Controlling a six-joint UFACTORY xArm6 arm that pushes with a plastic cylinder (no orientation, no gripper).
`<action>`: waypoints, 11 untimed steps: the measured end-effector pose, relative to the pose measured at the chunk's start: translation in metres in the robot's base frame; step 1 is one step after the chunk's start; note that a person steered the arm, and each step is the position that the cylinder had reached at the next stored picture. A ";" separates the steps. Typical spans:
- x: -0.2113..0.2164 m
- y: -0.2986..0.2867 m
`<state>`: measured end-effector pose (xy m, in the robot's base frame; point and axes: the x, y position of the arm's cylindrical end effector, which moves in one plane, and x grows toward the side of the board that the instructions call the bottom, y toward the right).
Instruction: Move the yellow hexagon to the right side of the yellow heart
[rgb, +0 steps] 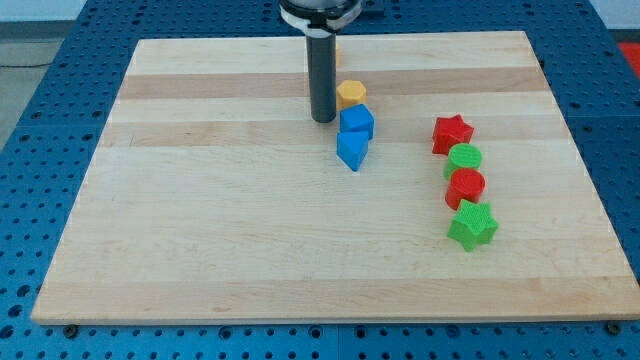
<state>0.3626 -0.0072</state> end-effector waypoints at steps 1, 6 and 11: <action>0.000 0.023; -0.062 0.078; -0.094 0.077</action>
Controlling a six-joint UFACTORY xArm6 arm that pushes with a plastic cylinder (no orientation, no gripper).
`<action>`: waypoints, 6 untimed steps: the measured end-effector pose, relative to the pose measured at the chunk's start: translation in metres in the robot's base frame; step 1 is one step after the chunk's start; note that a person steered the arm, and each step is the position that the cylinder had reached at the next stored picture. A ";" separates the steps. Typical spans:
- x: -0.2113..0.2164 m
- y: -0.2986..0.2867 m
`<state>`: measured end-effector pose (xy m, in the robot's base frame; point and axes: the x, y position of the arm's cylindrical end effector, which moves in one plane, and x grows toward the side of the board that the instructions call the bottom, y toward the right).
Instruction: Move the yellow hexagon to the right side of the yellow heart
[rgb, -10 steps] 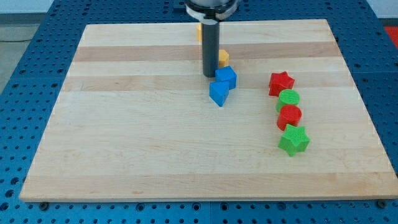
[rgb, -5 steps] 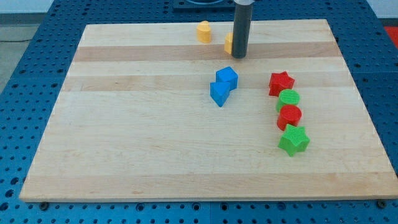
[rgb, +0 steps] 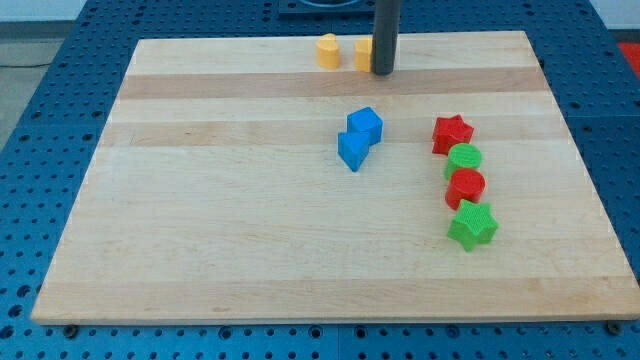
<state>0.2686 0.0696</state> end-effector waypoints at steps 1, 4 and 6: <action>0.000 -0.005; 0.000 -0.016; 0.000 -0.016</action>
<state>0.2686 0.0541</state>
